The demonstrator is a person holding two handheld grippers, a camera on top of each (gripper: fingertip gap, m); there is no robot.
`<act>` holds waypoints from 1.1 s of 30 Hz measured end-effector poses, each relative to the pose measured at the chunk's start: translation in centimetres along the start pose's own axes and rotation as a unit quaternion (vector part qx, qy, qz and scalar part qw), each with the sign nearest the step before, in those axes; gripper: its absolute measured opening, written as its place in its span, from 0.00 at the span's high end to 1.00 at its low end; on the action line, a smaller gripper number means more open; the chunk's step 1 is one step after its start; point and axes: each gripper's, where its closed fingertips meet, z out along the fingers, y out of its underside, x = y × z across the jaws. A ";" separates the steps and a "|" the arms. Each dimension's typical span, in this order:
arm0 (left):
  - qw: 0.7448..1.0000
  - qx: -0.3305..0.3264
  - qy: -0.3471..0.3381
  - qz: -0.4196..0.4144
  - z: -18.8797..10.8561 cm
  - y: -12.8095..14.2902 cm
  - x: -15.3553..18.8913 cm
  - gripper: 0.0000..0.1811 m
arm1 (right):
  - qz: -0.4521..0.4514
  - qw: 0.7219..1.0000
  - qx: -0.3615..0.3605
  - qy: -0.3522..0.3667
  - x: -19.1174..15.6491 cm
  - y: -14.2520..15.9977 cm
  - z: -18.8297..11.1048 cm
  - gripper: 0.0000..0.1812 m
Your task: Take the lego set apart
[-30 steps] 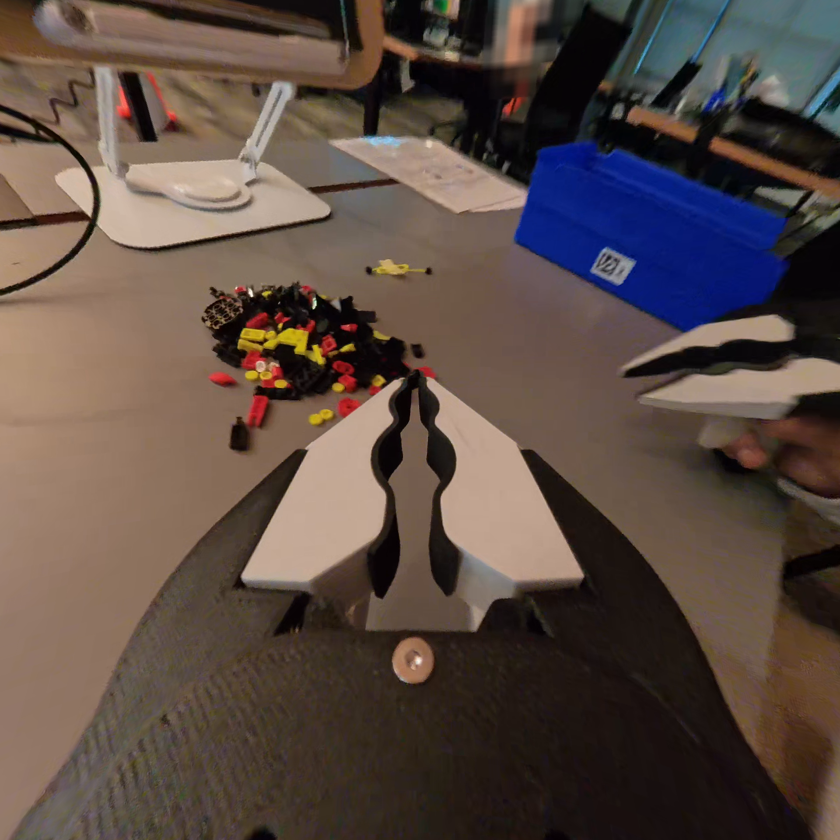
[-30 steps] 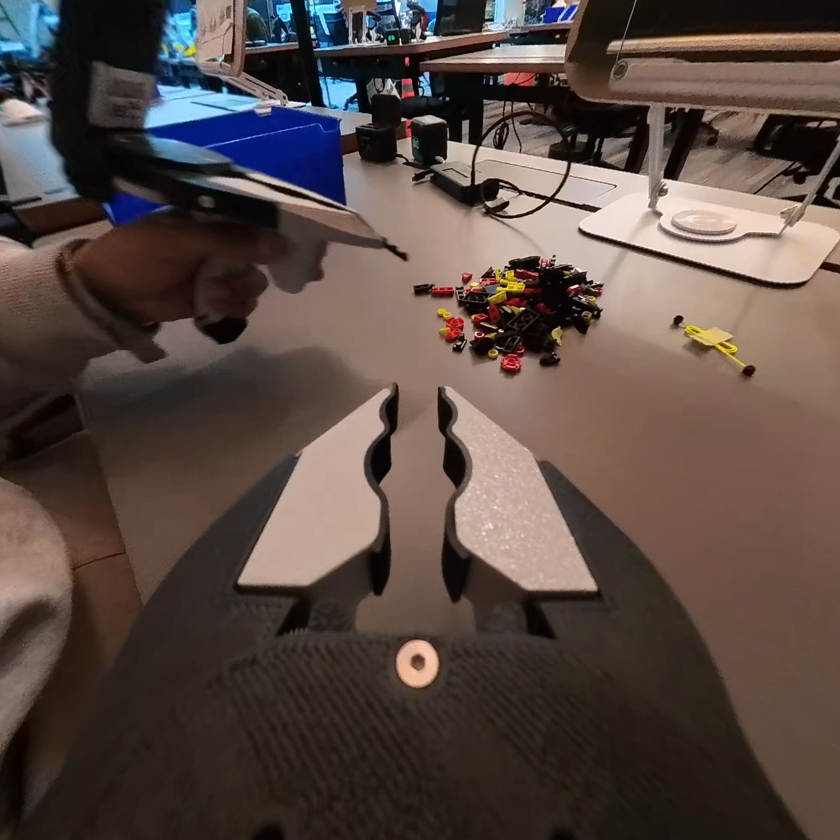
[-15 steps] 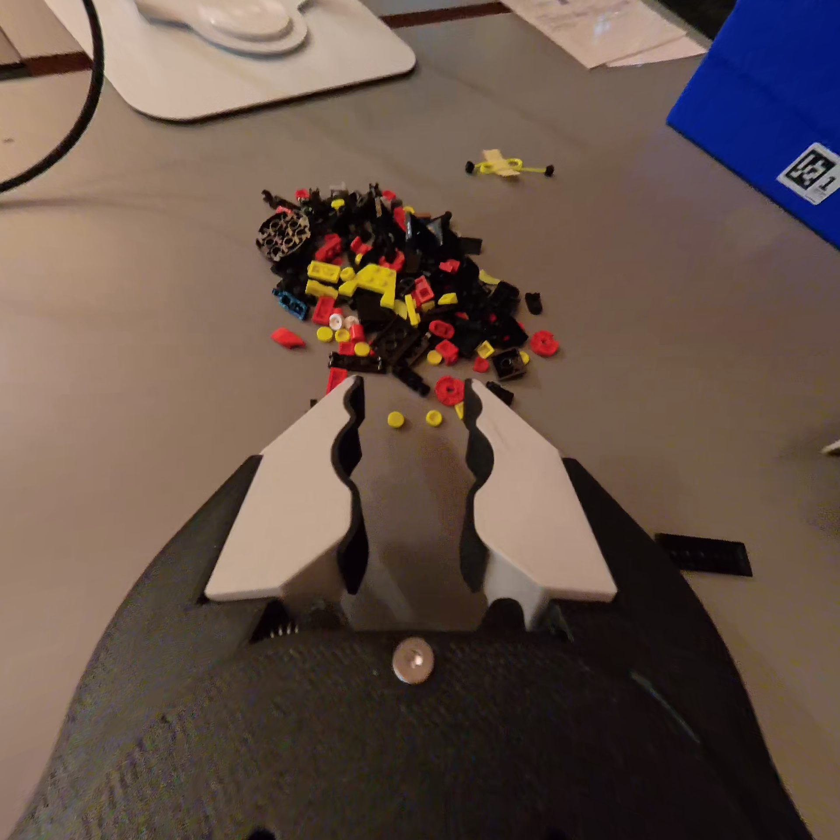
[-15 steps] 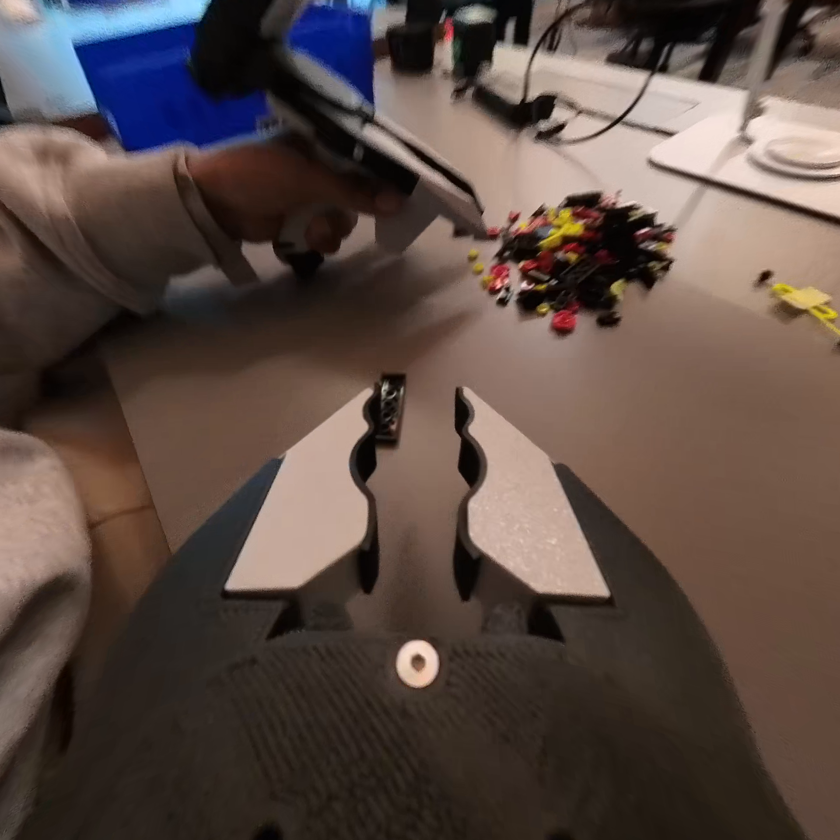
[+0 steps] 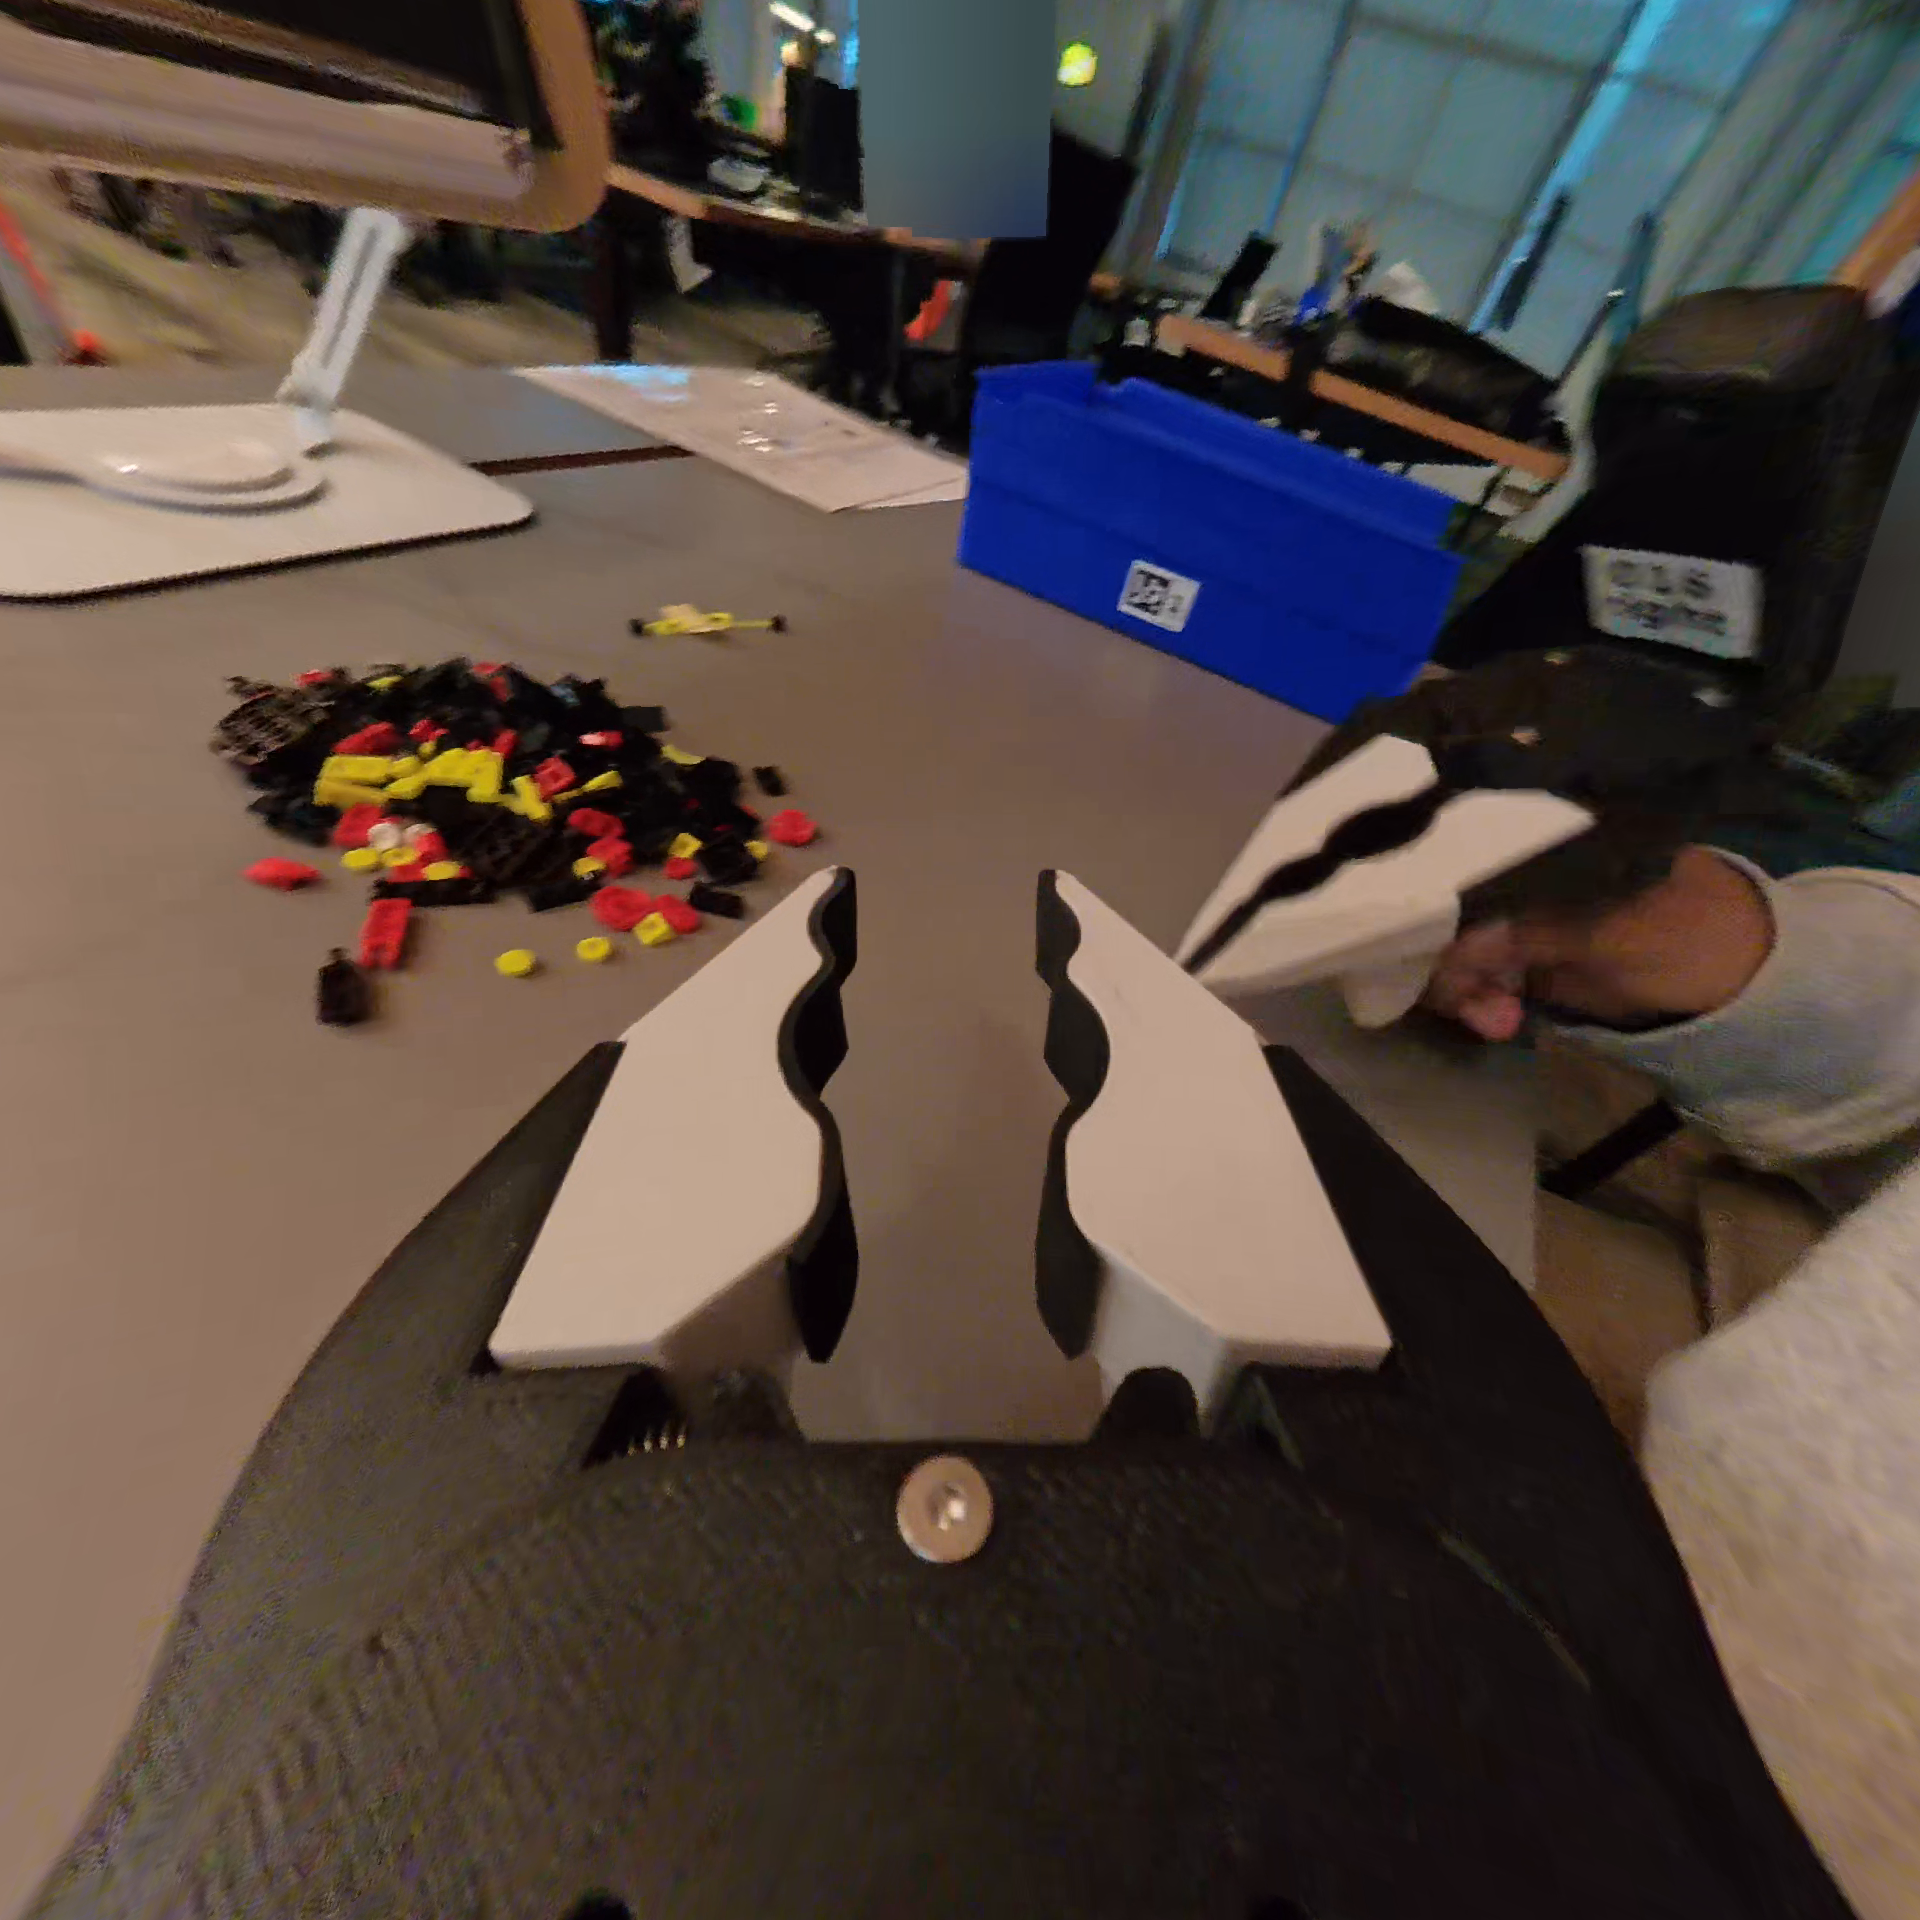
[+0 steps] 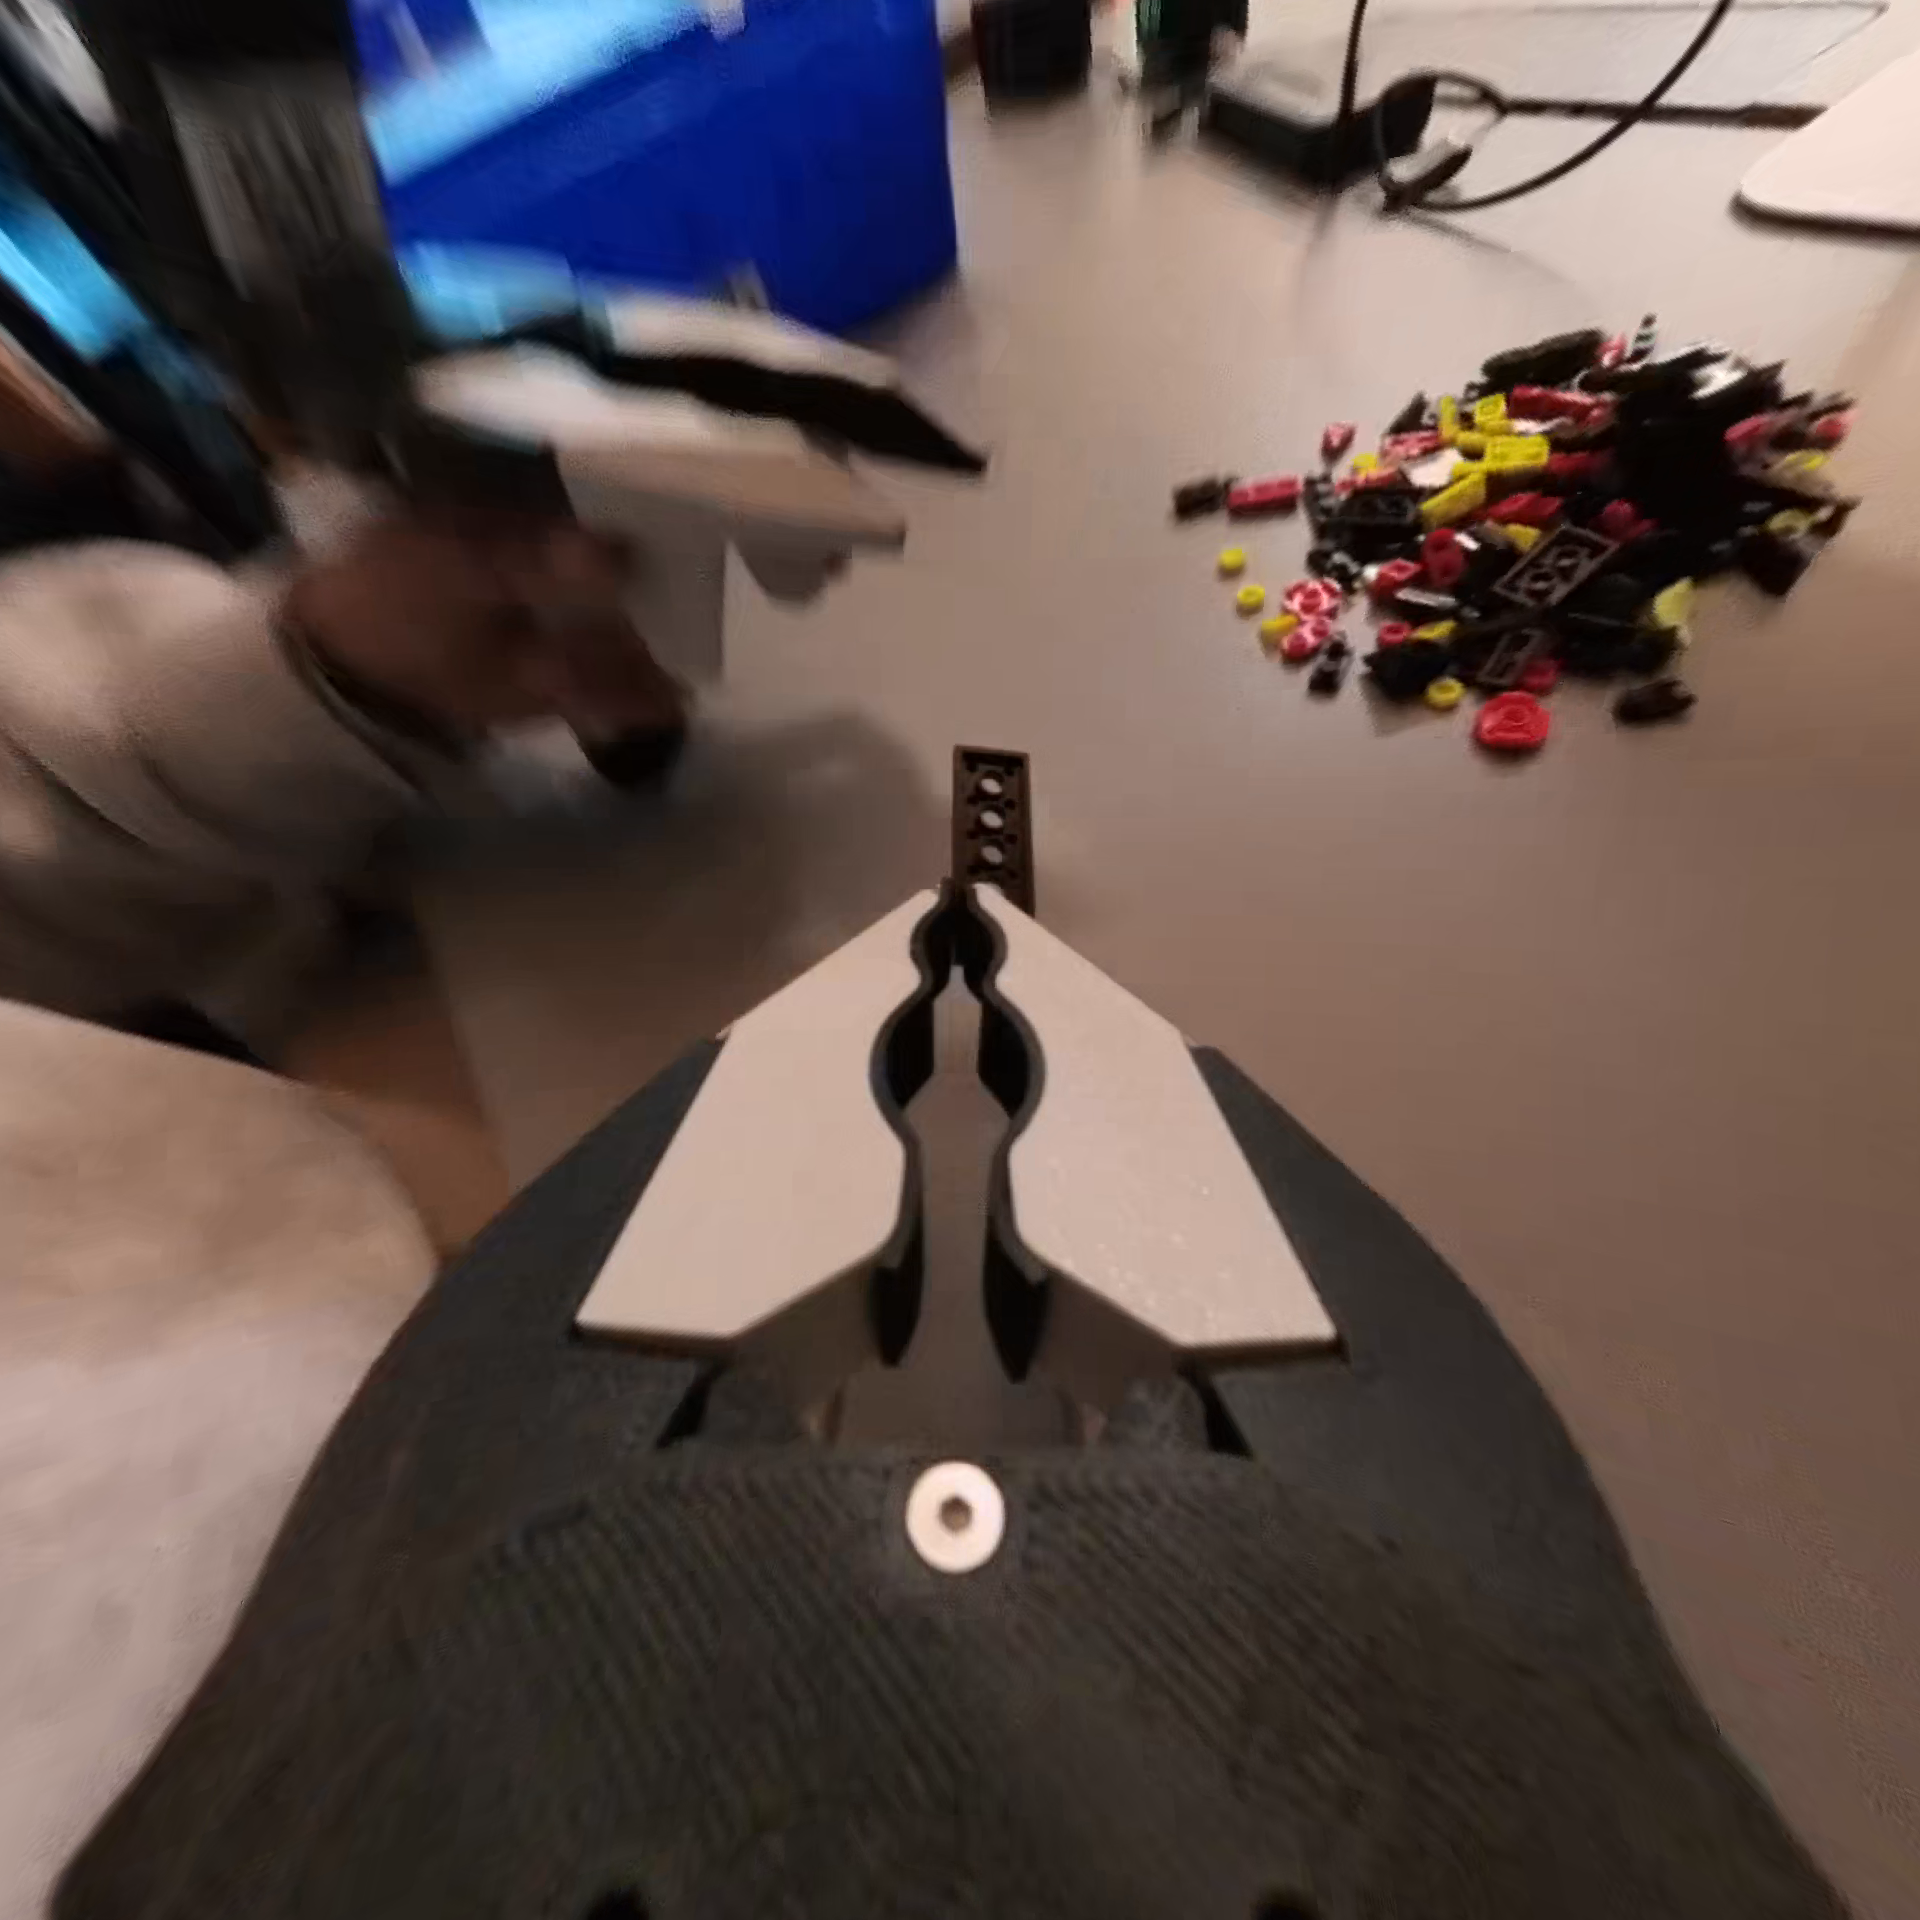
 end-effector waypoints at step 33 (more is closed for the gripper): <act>0.930 0.067 0.201 -0.301 1.1 -1.8 5.5 0.99 | -0.181 0.969 0.144 0.082 -0.3 -4.0 -3.2 0.77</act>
